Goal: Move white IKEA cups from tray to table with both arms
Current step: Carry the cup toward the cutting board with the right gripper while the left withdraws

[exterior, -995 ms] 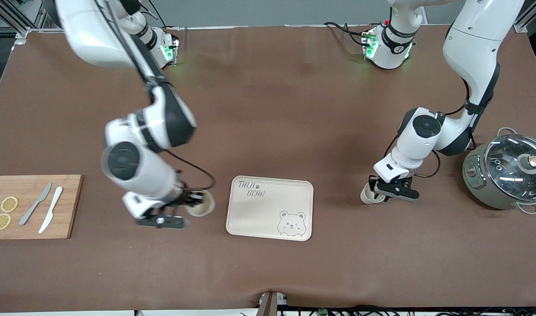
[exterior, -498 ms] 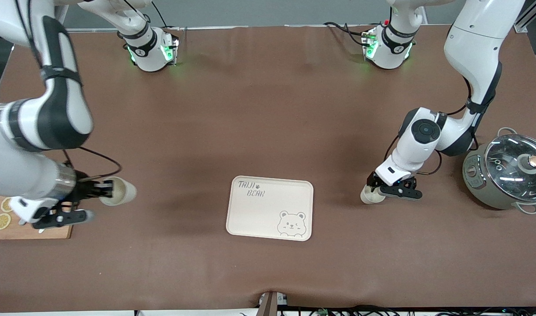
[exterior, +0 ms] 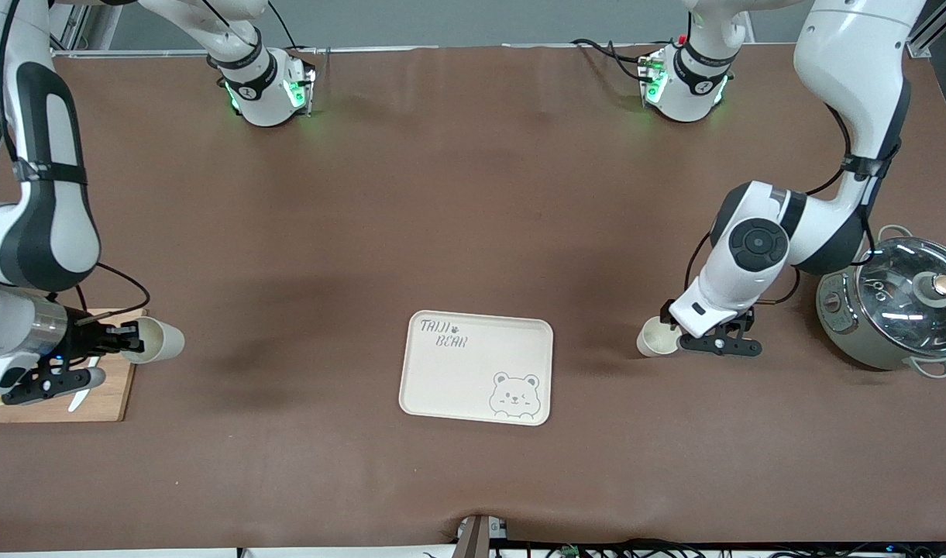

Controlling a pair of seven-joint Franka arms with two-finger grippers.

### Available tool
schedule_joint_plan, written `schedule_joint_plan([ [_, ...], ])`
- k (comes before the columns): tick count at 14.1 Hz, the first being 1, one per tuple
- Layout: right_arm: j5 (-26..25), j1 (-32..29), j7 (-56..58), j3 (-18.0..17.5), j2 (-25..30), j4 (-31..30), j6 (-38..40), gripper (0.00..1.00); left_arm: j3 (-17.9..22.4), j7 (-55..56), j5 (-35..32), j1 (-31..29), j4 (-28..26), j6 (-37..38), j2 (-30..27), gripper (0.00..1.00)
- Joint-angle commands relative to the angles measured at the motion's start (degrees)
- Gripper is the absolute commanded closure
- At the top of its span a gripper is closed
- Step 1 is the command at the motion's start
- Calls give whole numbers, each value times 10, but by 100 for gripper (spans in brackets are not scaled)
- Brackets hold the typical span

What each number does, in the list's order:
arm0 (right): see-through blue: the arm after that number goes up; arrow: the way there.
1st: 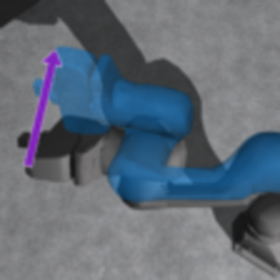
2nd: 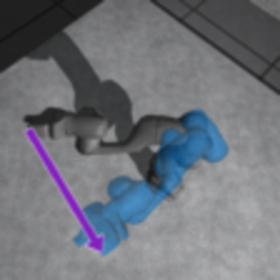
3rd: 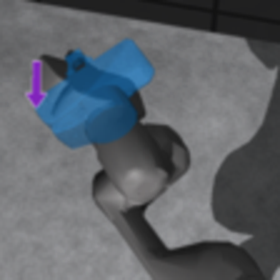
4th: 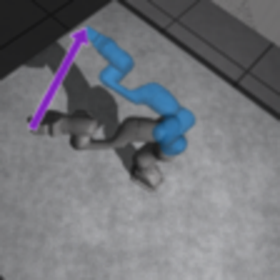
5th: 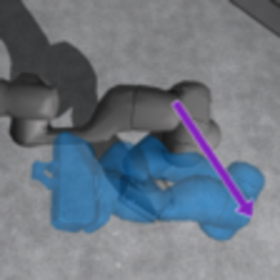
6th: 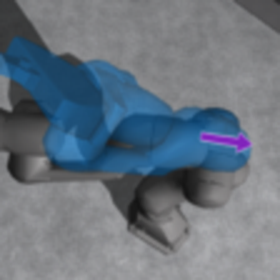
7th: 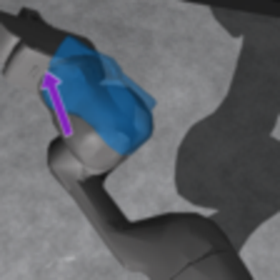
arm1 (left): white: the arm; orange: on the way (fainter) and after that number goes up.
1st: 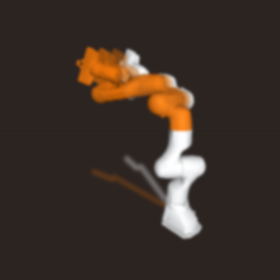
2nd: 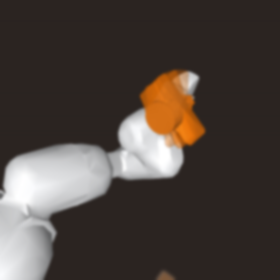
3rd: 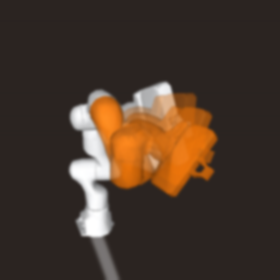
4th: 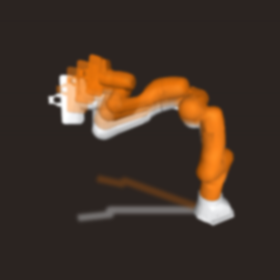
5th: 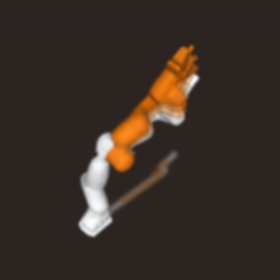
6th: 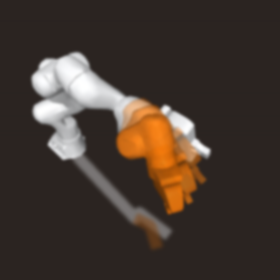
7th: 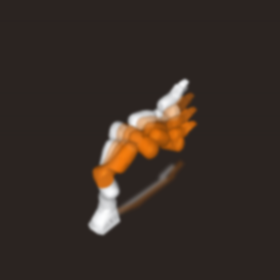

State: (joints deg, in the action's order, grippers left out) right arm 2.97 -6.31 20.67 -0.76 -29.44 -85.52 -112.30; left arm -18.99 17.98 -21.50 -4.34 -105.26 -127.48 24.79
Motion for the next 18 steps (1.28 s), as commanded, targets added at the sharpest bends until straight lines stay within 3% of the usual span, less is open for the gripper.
schedule_joint_plan([
  [1, -7, -7, 5, -11, 18, -81, -90, 100, -8, -38, 55, -4, 81, 96, 1, 0],
  [5, -7, -7, 5, -11, 18, -137, -178, 100, -8, -49, 61, -2, 124, 135, -7, 0],
  [12, 0, -8, 4, -12, 18, -139, -184, 99, -7, -56, 84, -7, 201, 158, -6, 0],
  [18, 0, -8, 6, -12, 18, -139, -190, 99, -3, -132, 136, -38, 277, 250, -5, 0],
])
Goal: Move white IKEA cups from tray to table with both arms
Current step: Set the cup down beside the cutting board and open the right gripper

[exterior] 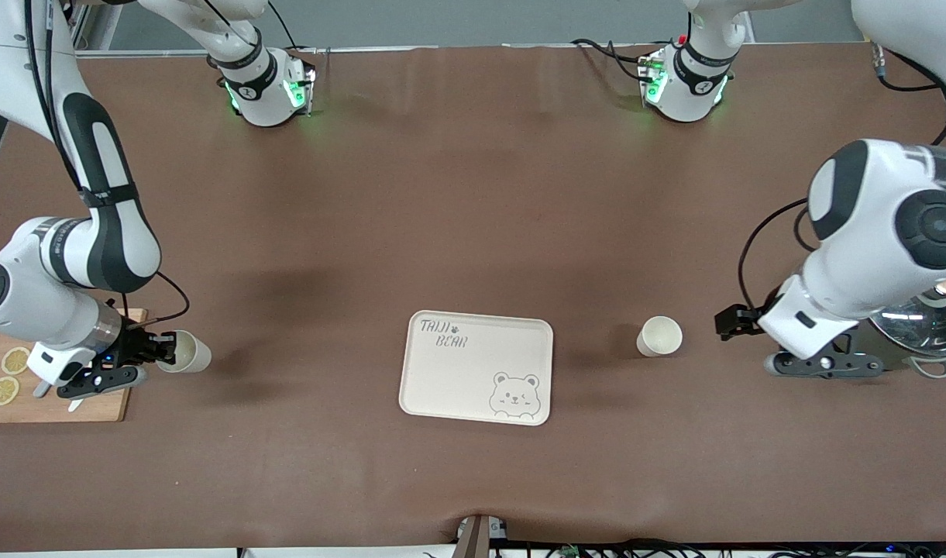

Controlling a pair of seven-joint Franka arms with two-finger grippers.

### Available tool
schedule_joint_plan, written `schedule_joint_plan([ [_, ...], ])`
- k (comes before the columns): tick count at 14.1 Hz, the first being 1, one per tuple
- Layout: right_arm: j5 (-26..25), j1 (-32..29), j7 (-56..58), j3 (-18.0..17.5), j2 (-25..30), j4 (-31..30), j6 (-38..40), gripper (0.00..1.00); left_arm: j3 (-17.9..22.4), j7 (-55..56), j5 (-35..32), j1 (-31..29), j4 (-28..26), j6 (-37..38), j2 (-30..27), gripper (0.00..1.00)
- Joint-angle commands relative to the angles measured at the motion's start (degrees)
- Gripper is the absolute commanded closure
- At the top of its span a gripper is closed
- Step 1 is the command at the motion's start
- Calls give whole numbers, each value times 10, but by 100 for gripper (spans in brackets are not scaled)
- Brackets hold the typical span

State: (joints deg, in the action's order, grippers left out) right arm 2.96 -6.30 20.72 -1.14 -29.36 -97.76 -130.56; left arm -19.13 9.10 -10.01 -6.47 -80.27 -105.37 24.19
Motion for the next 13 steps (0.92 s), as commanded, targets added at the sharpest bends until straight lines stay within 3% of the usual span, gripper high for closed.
schedule_joint_plan([
  [1, 0, -9, 7, -8, 17, -16, -7, 99, -2, -61, 26, -27, 34, 36, 0, 0],
  [7, 0, -35, 53, -8, 12, -18, -15, 99, -7, -84, 34, -43, 36, 64, -9, 0],
  [11, 1, -39, 53, -8, -9, -19, -40, 99, -1, -103, 36, -36, 46, 115, -46, 0],
  [12, 1, -43, 53, -8, -16, -19, -39, 99, 20, -102, 35, -5, 46, 116, -54, 0],
  [13, 2, -44, 53, -9, -22, -19, -40, 99, 91, -104, 49, 54, 46, 119, -61, 0],
])
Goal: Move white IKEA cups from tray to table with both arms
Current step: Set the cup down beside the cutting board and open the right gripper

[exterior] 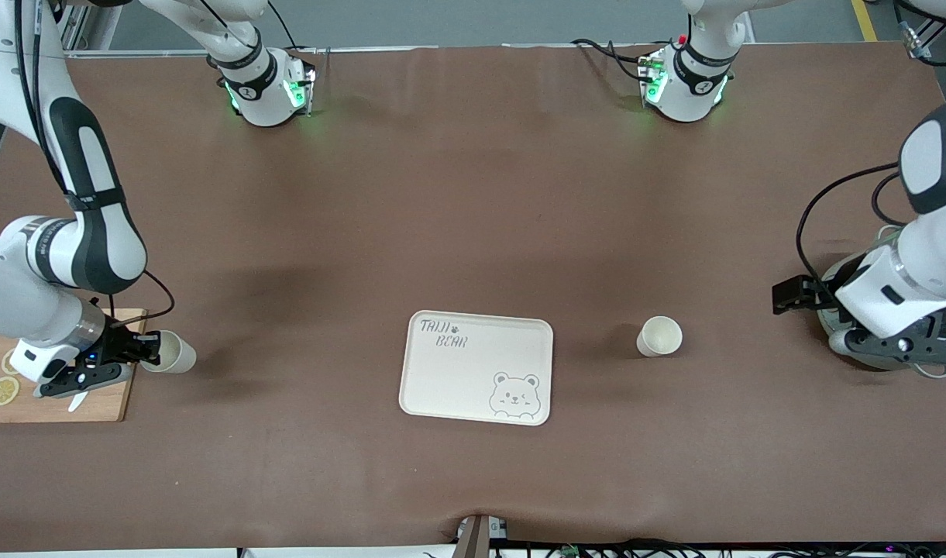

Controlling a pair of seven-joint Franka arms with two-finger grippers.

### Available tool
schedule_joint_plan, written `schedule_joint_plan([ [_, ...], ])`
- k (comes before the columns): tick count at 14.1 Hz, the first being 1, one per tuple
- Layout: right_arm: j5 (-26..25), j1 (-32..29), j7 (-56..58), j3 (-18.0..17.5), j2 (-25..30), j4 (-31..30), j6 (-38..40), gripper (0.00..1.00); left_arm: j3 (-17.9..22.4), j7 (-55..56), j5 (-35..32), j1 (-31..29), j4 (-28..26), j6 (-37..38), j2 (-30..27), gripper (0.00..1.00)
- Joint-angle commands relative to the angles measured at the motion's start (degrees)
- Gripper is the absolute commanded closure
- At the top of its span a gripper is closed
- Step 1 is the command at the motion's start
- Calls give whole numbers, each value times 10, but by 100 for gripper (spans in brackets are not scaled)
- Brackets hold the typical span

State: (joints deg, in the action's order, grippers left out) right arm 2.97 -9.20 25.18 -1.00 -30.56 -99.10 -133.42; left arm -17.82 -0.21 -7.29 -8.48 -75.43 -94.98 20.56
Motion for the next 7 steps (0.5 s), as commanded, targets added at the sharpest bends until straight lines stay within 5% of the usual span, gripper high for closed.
schedule_joint_plan([
  [1, 2, -13, 8, -11, -13, -6, -11, 99, 142, -9, 61, 107, -3, 15, -26, 0],
  [7, 26, 2, 5, -15, -51, -6, -49, 99, 151, -61, 83, 111, -5, 18, -43, 0],
])
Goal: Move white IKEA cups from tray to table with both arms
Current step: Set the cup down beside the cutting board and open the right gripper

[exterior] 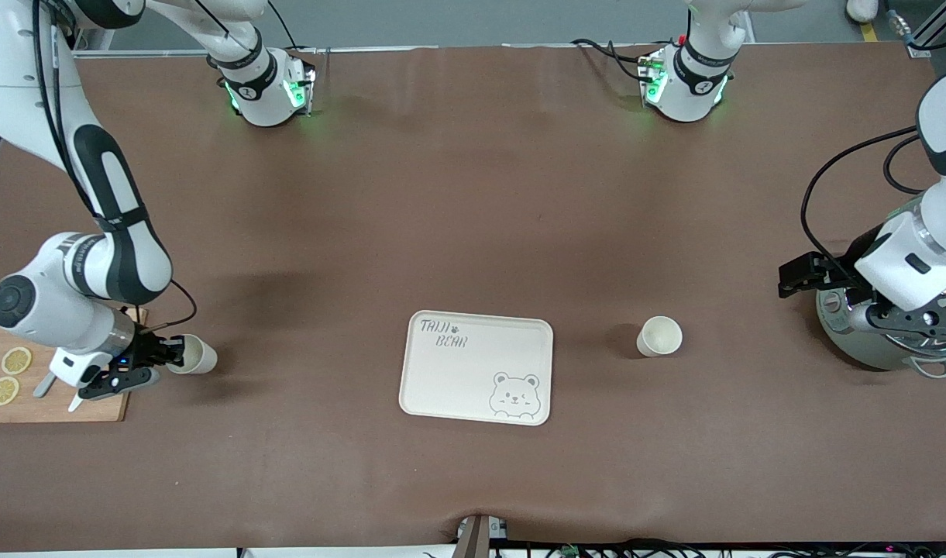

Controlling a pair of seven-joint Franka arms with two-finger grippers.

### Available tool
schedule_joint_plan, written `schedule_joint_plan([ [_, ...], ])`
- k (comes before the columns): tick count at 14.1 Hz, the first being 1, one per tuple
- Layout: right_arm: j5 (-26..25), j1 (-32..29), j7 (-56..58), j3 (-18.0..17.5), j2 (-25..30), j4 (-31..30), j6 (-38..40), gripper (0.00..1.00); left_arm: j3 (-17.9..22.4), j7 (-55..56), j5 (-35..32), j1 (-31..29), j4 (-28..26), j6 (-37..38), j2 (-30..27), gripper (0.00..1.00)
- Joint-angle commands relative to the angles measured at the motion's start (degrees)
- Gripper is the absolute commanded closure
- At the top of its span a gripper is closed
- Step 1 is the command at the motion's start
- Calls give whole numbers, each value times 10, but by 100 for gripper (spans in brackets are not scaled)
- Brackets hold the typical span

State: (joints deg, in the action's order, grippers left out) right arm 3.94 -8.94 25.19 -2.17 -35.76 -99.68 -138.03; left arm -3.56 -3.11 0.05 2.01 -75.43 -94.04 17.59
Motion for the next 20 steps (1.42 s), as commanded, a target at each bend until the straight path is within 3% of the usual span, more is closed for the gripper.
schedule_joint_plan([
  [1, 16, -1, 6, -3, 1, 0, -3, 99, 7, -36, 0, 4, -7, 17, -14, 0],
  [2, 16, 0, 6, -2, 1, 0, -4, 98, 7, -48, -14, 5, -7, 27, -13, 0],
  [3, 16, -1, 6, -2, 1, 1, -3, 73, 6, -60, -22, 5, -7, 28, -12, 0],
  [4, 16, -1, 6, -2, 1, 4, -2, 1, 4, -65, -23, 5, -8, 28, -12, 0],
  [7, 16, 1, 6, -3, 12, 39, 27, 0, 5, -65, -23, 3, -7, 28, -11, 0],
  [10, 8, 7, 6, -1, 26, 168, 182, 0, 6, -65, -23, 3, -7, 28, -10, 0],
  [12, 4, -9, 15, 4, 24, 236, 234, 0, 6, -65, -22, 2, -7, 28, -7, 0],
  [15, -14, -21, 55, 4, 53, 248, 350, 0, 6, -62, -22, 2, -7, 27, -6, 0],
  [17, -108, -21, 50, 1, 65, 249, 329, 0, 7, -59, -20, 3, -6, 27, -5, 0],
  [20, -42, -22, 65, -10, 96, 249, 317, 0, 7, -56, -20, 7, -6, 27, -5, 0],
])
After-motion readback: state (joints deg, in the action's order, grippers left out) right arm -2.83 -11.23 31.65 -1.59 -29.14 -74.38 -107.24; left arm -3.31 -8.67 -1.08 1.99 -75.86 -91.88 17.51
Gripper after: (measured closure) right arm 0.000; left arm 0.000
